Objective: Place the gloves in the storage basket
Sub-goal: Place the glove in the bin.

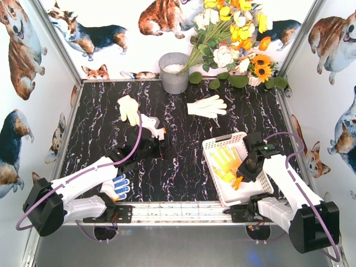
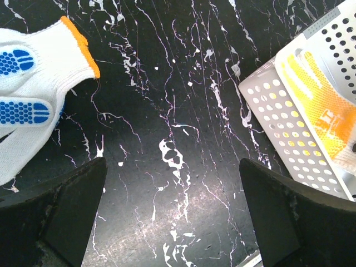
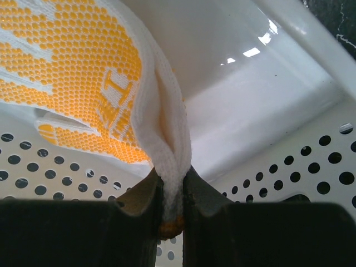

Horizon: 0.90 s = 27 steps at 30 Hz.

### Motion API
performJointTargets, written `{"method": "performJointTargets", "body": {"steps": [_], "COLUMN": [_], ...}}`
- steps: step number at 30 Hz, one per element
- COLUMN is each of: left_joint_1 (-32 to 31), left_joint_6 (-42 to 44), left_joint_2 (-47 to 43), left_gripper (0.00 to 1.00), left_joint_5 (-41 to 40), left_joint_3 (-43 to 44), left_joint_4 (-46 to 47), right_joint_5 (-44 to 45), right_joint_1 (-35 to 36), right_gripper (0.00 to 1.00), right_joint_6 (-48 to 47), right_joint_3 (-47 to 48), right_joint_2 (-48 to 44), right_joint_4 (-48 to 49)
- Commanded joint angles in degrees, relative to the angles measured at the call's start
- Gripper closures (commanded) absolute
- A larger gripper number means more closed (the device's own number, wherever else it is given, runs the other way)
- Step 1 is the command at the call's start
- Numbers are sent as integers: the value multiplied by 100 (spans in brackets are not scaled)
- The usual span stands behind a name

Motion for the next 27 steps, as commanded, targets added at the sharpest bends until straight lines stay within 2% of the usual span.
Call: {"method": "performJointTargets", "body": {"steps": [1, 7, 9, 11, 15, 21, 27], "left_joint_1": [60, 60, 60, 60, 60, 56, 59], "left_joint_6": [119, 123, 123, 119, 123, 119, 115], "left_joint_2": [-92, -92, -84, -76, -90, -83, -77], "left_gripper": [0, 0, 0, 0, 0, 0, 0], "left_joint_5": [-60, -60, -69, -65, -66, -73, -83], "left_joint_3": [-66, -78, -83, -81, -80, -73, -68], "left_joint_4": [147, 160, 177, 188, 183, 196, 194], "right_joint_5": [-1, -407, -464, -440, -334, -103, 468], "right_joint_1": [-15, -15, -15, -15, -15, -15, -15], "right_gripper": [100, 98, 88, 73, 49, 33, 30], "right_joint_6": [178, 54, 2, -86, -288, -505, -791], "right_joint_3": [-71, -168, -172, -128, 117, 596, 1187], "right_joint_2": [-142, -108, -95, -66, -7, -27, -176], "right_joint_4": [-82, -67, -107, -193, -460, -887, -1499]}}
